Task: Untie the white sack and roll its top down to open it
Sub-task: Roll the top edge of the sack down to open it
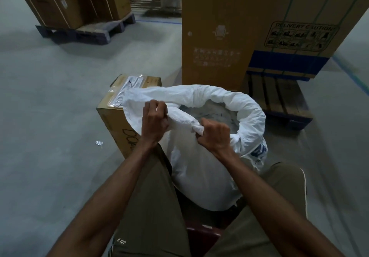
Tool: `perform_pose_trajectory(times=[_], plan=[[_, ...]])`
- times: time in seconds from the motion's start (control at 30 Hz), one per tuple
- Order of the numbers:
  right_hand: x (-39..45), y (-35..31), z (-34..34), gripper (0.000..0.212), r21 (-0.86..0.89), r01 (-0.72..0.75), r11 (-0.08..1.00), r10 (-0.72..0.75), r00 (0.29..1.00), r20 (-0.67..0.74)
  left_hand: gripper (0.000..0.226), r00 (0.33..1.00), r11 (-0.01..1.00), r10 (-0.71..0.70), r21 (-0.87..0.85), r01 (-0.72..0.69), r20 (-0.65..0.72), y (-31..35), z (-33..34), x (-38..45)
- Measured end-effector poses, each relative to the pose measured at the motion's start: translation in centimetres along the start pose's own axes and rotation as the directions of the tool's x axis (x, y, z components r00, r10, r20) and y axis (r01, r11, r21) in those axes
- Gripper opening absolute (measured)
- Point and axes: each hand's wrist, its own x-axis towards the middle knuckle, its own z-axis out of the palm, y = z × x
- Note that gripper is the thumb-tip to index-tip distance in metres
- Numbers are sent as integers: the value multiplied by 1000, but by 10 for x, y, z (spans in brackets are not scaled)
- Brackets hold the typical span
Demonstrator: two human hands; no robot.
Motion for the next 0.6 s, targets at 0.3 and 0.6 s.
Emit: perform_pose_trajectory(times=[0.3, 0.6], plan=[[-14, -13, 7, 31, -26, -105, 994, 101, 988, -113, 74, 219, 84, -953, -511, 856, 210, 79, 3, -75], [-38, -20, 7, 26, 10, 28, 1000, -25, 977, -212, 52, 241, -490, -527, -523, 698, 815, 75, 8, 4]])
